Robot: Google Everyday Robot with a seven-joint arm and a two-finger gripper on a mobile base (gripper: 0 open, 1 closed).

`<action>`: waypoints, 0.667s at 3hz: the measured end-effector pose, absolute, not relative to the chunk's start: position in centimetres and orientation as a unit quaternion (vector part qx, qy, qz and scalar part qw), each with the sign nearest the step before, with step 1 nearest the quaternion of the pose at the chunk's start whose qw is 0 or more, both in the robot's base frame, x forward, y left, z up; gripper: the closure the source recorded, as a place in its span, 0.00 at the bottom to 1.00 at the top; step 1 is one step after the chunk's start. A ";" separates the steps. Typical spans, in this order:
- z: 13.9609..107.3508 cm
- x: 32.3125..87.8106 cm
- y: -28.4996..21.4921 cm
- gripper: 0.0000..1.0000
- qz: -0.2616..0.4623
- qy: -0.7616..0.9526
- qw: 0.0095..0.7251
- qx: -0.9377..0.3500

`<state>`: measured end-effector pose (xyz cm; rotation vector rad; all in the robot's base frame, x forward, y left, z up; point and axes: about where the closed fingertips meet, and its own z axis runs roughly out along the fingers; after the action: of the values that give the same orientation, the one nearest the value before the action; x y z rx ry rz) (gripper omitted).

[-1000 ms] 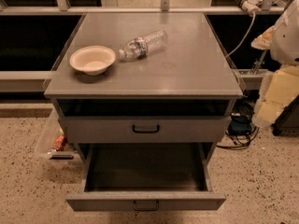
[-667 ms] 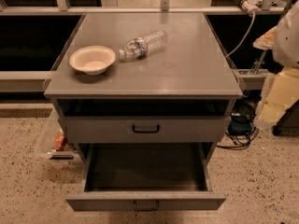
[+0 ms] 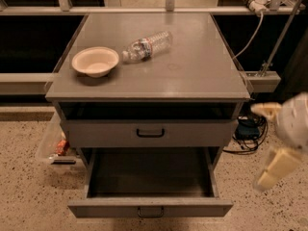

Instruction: Close middle drawer

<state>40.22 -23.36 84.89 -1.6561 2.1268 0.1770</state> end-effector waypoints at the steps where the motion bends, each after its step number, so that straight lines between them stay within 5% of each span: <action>1: 73.0 37.0 -24.1 0.00 0.176 0.796 0.254 -0.521; 2: 60.7 32.5 -24.0 0.00 0.262 0.826 0.231 -0.442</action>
Offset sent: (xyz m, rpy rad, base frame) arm -0.1351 -0.0043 -0.4102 0.5360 0.5164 -0.3727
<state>32.48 -23.95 60.74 -1.2149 2.2730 0.7204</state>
